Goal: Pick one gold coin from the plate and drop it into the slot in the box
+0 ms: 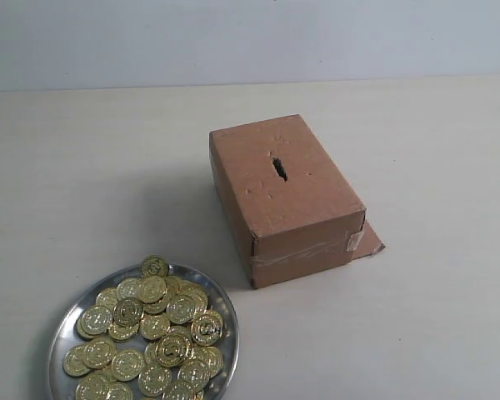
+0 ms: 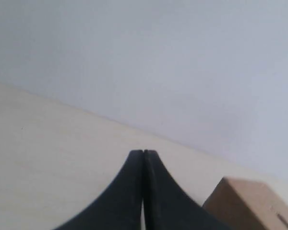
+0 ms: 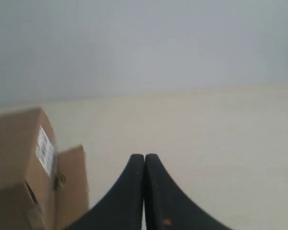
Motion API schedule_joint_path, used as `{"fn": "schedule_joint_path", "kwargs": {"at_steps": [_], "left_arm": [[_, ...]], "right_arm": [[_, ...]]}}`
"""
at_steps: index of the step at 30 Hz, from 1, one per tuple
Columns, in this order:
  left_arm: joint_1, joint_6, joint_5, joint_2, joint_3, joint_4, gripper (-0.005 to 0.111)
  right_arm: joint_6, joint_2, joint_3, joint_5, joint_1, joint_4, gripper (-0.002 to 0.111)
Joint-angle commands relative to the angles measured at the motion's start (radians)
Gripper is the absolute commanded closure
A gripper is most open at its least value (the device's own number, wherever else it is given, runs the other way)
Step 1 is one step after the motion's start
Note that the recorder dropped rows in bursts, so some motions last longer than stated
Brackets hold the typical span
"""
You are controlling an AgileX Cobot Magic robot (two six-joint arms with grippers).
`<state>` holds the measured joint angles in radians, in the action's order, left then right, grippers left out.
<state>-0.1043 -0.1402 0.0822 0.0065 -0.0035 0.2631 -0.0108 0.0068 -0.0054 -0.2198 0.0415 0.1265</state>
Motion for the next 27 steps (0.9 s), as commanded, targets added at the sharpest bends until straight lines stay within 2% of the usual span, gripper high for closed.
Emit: {"fn": "schedule_joint_path", "kwargs": {"at_steps": [1,5,14,17,19,23,25,27], "left_arm": [[0.002,-0.033,-0.107,-0.007,0.004,0.056,0.107],[0.002,-0.033,-0.107,-0.007,0.004,0.063,0.107],[0.002,-0.081,-0.032,-0.007,0.004,0.132,0.107],[0.0,-0.081,0.045,-0.007,0.004,0.154,0.107],[-0.011,-0.054,0.113,-0.007,-0.044,0.166,0.107],[-0.049,0.14,0.208,0.08,-0.183,0.184,0.107],[-0.08,0.293,0.27,0.179,-0.265,0.2,0.107],[-0.108,0.519,0.352,0.308,-0.357,0.2,0.107]], "right_arm": [[-0.071,-0.007,0.005,0.17,0.0,0.206,0.108],[-0.071,-0.007,0.005,0.232,0.0,0.263,0.108],[-0.202,-0.007,0.005,0.209,0.0,0.398,0.108],[-0.183,-0.007,-0.048,0.109,0.0,0.383,0.108],[-0.118,-0.007,-0.129,-0.003,0.0,0.383,0.108],[0.011,0.081,-0.289,-0.149,0.0,0.383,0.108],[0.081,0.183,-0.374,-0.224,0.0,0.383,0.108],[0.171,0.296,-0.45,-0.296,0.0,0.391,0.108]]}}
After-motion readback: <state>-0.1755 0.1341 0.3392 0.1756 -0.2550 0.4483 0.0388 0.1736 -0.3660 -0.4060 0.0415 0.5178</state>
